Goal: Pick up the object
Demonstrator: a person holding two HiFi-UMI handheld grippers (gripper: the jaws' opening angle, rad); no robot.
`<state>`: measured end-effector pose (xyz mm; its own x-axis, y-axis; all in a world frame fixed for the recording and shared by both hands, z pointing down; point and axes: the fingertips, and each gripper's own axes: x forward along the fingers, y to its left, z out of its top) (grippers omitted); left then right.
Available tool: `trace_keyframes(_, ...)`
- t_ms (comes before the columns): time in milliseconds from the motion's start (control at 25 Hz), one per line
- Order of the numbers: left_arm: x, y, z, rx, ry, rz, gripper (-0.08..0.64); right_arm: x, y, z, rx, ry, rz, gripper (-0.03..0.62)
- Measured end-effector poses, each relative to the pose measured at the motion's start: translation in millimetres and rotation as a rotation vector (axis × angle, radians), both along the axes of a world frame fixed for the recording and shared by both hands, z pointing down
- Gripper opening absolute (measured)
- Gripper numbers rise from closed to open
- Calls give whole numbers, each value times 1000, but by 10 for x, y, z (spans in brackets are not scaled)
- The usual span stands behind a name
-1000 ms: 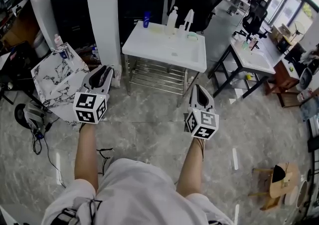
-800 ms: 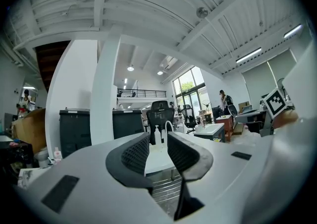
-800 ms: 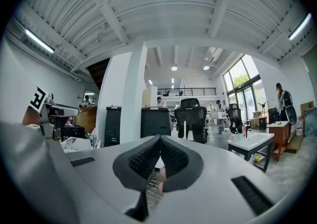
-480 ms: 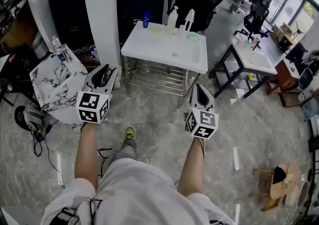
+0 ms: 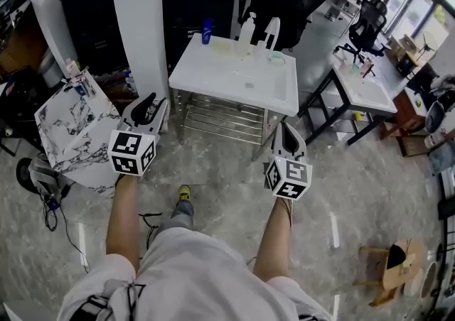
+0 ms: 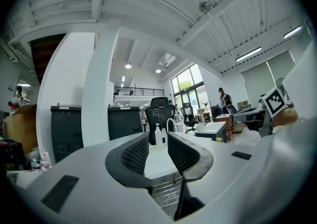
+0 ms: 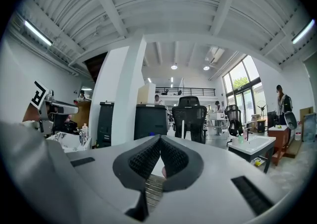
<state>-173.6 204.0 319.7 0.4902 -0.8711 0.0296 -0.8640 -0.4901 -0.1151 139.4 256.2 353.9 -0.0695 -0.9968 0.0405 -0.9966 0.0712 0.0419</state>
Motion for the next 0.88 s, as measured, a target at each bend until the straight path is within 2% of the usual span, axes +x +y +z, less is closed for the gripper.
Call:
trace_keyframes(360,3,-1027,112,-41,2,28,114,-9,-957,56,-26,-11,19,9)
trace_keyframes(640,-48,-2009,105,-66,1,60,114,-82,-1875,-15,-41,-16,43,9)
trace_keyframes(880,-133,-2874,93,-82,16,88,114,-211,-2670,-83,-48,21,67,9)
